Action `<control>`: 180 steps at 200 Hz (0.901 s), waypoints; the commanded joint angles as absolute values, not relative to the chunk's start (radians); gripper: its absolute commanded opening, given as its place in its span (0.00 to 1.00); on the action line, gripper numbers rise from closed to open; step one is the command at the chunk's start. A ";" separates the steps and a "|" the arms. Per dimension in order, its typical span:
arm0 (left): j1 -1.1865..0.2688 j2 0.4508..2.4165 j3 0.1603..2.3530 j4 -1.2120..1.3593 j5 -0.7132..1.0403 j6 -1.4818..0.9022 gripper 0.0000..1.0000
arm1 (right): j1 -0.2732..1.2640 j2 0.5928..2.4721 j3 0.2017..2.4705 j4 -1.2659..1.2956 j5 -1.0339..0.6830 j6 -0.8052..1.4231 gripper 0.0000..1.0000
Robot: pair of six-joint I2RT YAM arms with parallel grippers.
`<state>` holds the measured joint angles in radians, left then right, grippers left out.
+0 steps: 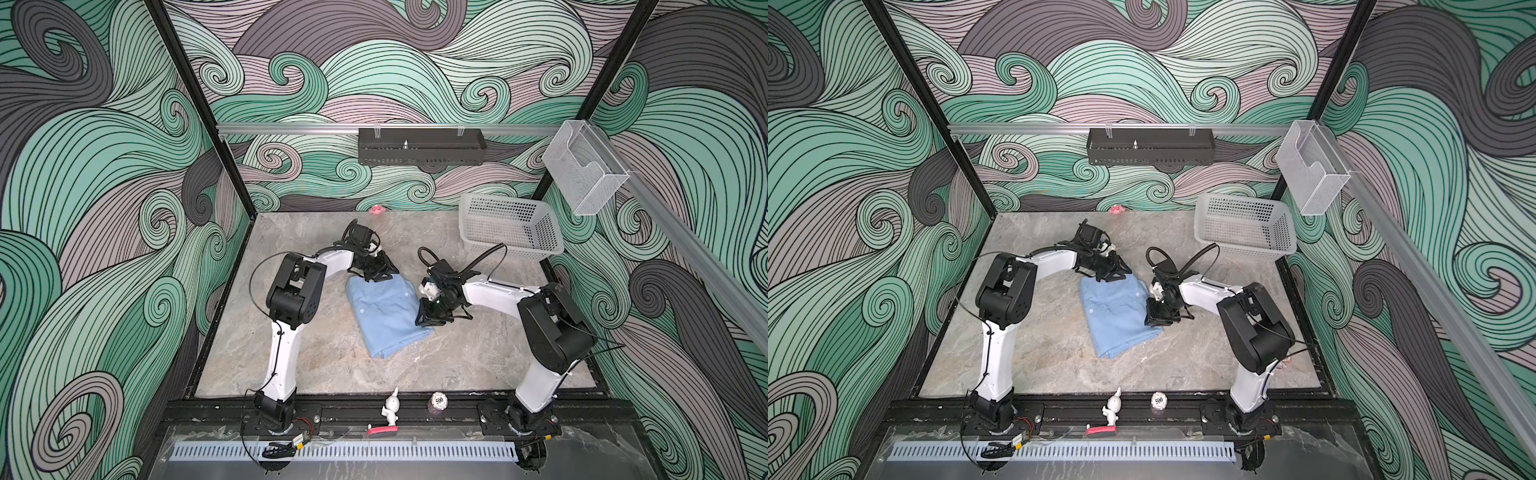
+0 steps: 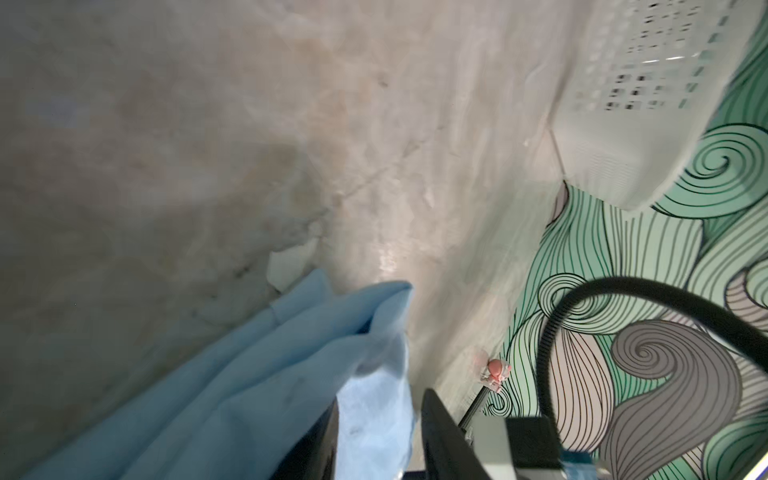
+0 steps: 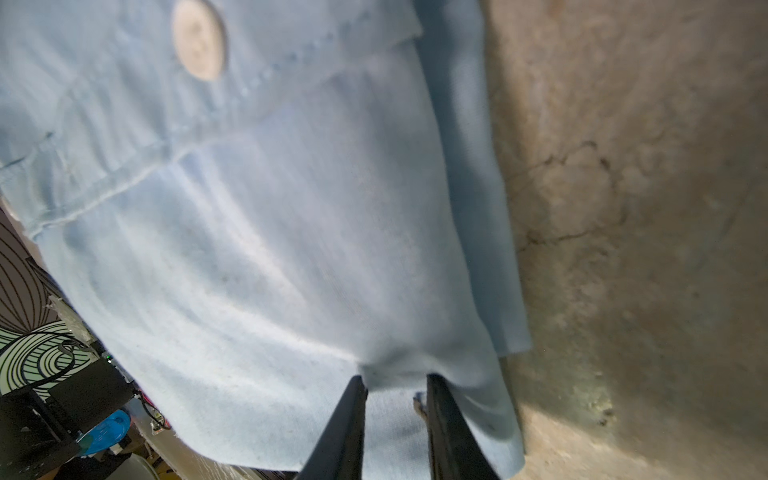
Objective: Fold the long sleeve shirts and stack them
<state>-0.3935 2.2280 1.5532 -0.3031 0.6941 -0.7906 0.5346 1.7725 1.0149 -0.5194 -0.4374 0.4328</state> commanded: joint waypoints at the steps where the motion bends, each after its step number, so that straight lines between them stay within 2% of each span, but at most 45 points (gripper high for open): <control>1: -0.387 2.251 1.603 -0.321 0.705 -0.801 0.36 | 0.535 1.796 1.003 -0.529 -0.426 0.420 0.28; 25: -0.375 2.172 1.588 -0.327 0.707 -0.779 0.39 | 0.535 1.796 1.002 -0.526 -0.426 0.418 0.28; 61: -0.330 1.923 1.450 -0.332 0.664 -0.750 0.46 | 0.535 1.793 1.002 -0.525 -0.430 0.419 0.28; 99: -0.271 1.766 1.198 -0.295 0.646 -0.762 0.43 | 0.536 1.786 1.002 -0.525 -0.435 0.419 0.27; 138: -0.235 1.814 1.019 -0.153 0.661 -0.833 0.38 | 0.542 1.789 1.002 -0.524 -0.439 0.418 0.27; 180: -0.205 1.935 1.008 -0.151 0.557 -0.867 0.35 | 0.549 1.843 1.047 -0.531 -0.442 0.419 0.27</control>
